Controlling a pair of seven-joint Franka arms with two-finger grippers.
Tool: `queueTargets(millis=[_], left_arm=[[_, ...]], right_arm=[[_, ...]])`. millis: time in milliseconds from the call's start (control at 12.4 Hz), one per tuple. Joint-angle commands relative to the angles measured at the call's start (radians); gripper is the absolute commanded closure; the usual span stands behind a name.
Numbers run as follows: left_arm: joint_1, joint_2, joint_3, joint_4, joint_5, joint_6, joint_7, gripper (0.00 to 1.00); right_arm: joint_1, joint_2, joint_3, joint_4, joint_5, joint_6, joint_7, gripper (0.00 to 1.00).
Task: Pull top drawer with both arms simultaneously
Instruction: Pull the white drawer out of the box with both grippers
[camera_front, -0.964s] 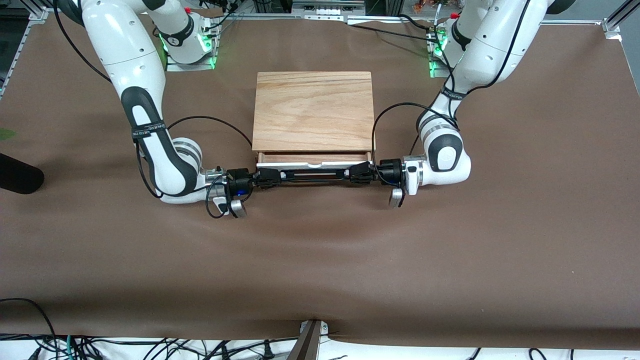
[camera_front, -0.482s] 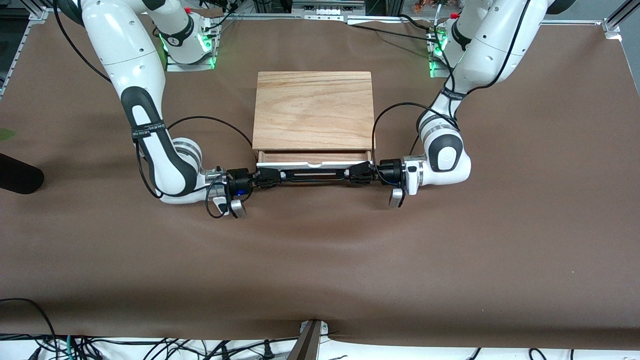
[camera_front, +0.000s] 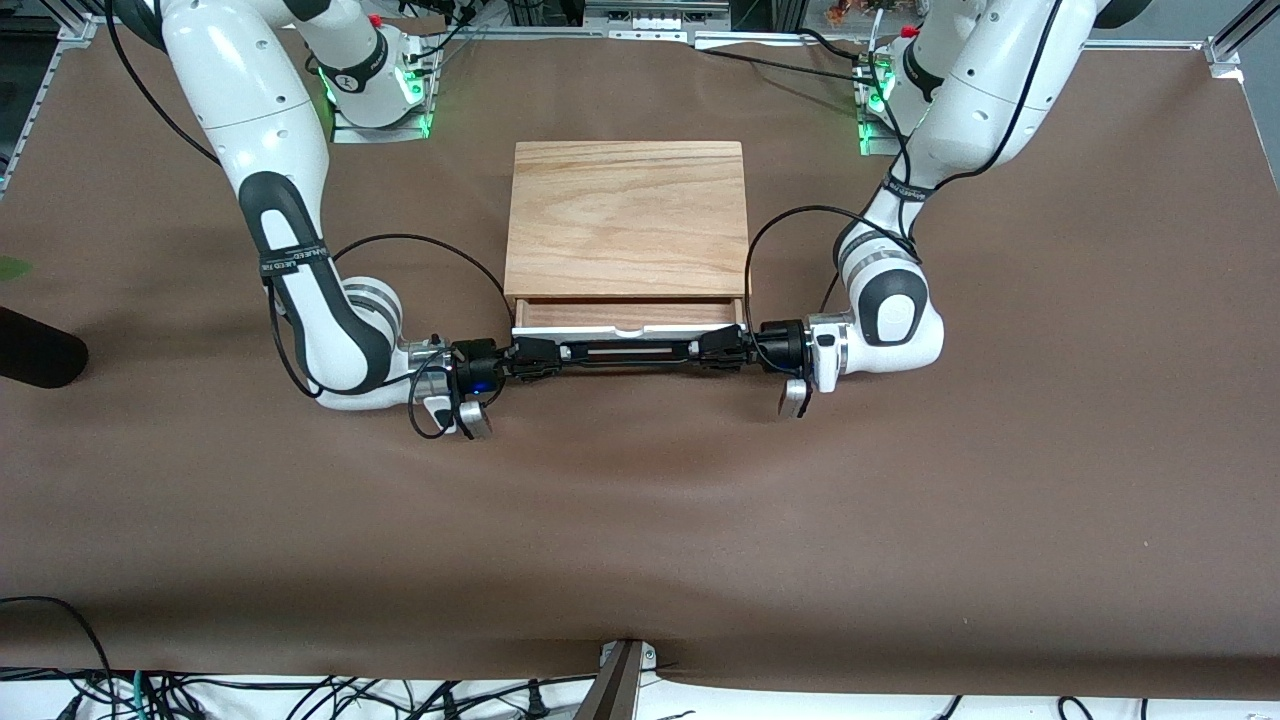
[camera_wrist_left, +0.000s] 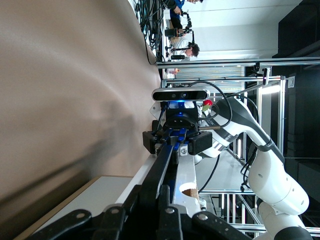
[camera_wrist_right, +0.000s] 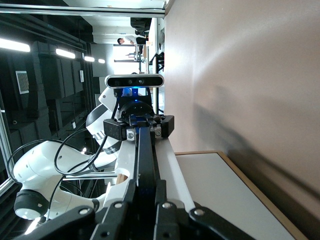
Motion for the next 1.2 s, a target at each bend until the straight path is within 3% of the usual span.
queueTargets(millis=[0, 1125], left_arm=[[0.018, -0.019, 0.019, 0.053, -0.092, -0.01, -0.061, 1.0], [0.02, 0.016, 0.039, 0.119, -0.089, -0.008, -0.112, 1.0]], right_arm=[[-0.048, -0.031, 0.016, 0.044, 0.048, -0.063, 0.13, 1.0], [-0.054, 0.018, 0.013, 0.145, 0.045, -0.055, 0.201, 1.0]])
